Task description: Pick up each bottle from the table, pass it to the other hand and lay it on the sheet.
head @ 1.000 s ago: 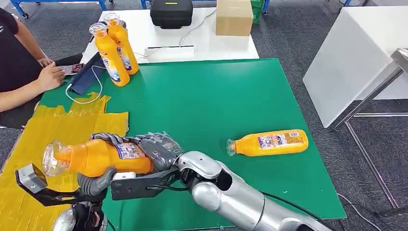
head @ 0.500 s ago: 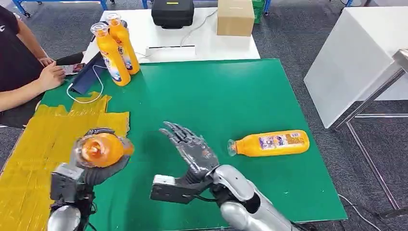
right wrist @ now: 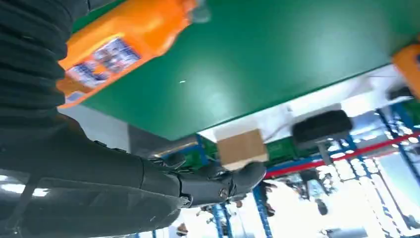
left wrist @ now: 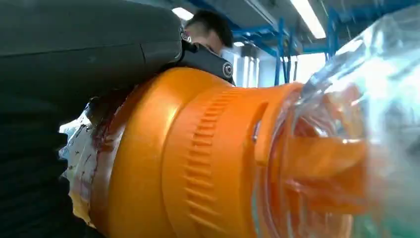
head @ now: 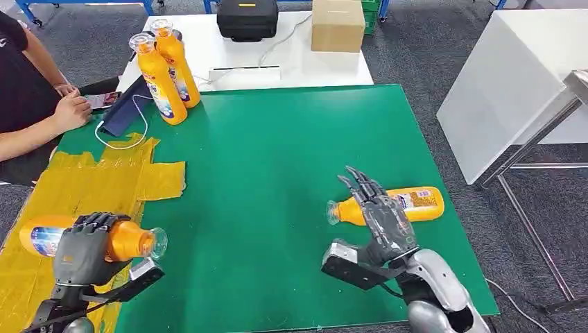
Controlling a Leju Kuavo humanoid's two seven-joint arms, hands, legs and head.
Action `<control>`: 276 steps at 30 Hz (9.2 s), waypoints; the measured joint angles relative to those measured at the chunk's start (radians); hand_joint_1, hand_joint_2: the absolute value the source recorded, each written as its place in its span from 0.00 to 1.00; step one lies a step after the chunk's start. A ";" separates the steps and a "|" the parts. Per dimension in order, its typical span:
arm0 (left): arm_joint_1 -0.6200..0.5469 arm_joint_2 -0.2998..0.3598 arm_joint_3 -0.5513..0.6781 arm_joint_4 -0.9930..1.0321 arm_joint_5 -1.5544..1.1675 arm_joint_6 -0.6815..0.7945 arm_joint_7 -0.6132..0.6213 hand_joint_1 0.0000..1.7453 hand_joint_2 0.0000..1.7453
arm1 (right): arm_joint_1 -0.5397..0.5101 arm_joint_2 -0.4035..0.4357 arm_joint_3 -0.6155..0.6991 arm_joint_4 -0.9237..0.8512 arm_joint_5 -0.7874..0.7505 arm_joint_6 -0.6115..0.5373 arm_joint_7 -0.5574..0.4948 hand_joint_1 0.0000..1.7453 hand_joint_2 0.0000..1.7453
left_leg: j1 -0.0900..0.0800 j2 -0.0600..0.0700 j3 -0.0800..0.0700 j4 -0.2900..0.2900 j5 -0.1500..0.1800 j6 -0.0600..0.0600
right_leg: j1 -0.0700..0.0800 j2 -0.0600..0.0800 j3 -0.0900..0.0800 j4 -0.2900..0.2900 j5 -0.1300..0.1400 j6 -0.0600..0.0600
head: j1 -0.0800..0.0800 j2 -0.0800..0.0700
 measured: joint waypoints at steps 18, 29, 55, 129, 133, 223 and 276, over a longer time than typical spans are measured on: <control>-0.178 0.198 -0.272 0.398 0.044 -0.157 0.056 0.00 0.00 | -0.143 -0.070 -0.235 0.196 0.002 0.192 -0.041 0.00 1.00 | -0.001 -0.011 0.009 -0.001 0.003 0.003 | -0.001 -0.011 0.016 -0.001 -0.002 0.001 | 0.000 0.000; -0.205 0.067 -0.182 0.365 0.437 -0.279 -0.053 0.00 0.00 | -0.165 -0.193 -0.201 0.322 0.007 0.277 -0.075 0.00 1.00 | -0.002 -0.011 0.008 0.000 0.005 0.002 | -0.001 -0.011 0.012 -0.001 0.001 0.001 | 0.000 0.000; -0.183 -0.174 0.016 -0.019 1.158 -0.491 -0.088 0.00 0.00 | -0.045 -0.291 -0.218 0.477 0.188 0.213 -0.090 0.00 1.00 | -0.002 -0.008 -0.002 0.000 0.004 0.004 | -0.001 -0.009 0.002 -0.001 0.001 0.002 | 0.000 0.000; -0.259 -0.192 -0.024 0.018 1.209 -0.547 -0.082 0.00 0.00 | -0.534 -0.071 0.203 0.994 0.409 0.212 -0.154 1.00 1.00 | 0.000 0.005 0.010 0.000 0.004 0.003 | 0.000 0.003 0.009 -0.001 0.005 0.000 | 0.000 0.000; -0.259 -0.192 -0.024 0.020 1.219 -0.547 -0.077 0.00 0.00 | -0.533 -0.054 0.203 0.993 0.360 0.206 -0.131 1.00 1.00 | 0.000 0.006 0.010 0.000 0.004 0.003 | 0.001 0.004 0.009 -0.001 0.005 0.000 | 0.000 0.000; -0.156 -0.066 -0.355 -0.016 1.598 -0.979 -0.019 1.00 1.00 | -0.393 0.308 0.559 0.531 -1.111 0.303 0.111 1.00 1.00 | 0.000 0.000 -0.004 0.000 0.005 0.001 | 0.000 -0.001 -0.003 0.001 0.003 -0.002 | 0.000 0.000; -0.164 -0.033 -0.122 0.056 1.022 -0.561 0.067 1.00 1.00 | -0.175 0.218 0.357 0.381 -0.888 0.206 -0.020 0.00 0.00 | 0.000 0.001 -0.004 0.000 0.005 0.000 | 0.000 -0.001 -0.004 0.001 0.003 -0.002 | 0.000 0.000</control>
